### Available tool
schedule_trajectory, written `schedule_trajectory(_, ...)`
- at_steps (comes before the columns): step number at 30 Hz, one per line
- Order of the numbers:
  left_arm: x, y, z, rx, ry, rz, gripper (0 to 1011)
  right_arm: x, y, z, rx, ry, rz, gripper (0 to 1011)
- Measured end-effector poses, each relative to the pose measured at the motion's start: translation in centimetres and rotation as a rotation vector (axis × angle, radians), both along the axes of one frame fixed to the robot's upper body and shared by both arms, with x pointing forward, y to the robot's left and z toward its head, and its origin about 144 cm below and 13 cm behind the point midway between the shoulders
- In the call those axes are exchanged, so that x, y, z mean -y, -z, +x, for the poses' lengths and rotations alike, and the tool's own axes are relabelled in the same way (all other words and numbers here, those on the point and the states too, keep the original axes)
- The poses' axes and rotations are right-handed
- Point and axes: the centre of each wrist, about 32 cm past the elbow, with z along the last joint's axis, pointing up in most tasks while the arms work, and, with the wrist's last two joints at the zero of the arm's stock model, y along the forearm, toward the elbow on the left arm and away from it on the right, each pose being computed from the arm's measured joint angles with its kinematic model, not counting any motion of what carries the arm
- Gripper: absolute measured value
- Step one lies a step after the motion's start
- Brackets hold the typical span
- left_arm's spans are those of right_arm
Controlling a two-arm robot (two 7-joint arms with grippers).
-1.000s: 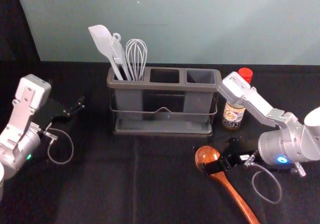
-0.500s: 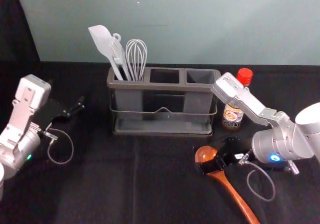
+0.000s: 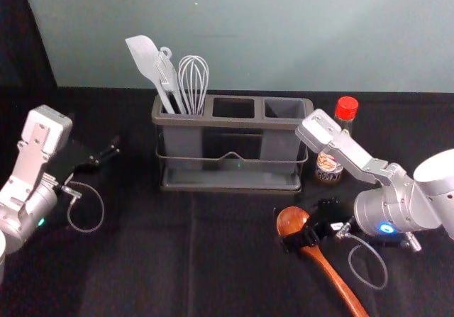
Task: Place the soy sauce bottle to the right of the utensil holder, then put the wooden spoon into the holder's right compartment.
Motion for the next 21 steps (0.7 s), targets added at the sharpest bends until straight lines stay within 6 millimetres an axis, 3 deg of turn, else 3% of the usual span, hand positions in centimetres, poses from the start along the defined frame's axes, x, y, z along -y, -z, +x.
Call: schedule_trajectory(21, 0.0, 0.0, 0.0, 0.0, 0.0, 0.0, 1005, 0.06, 0.53, -0.14, 0.005, 0.007, -0.01, 1002)
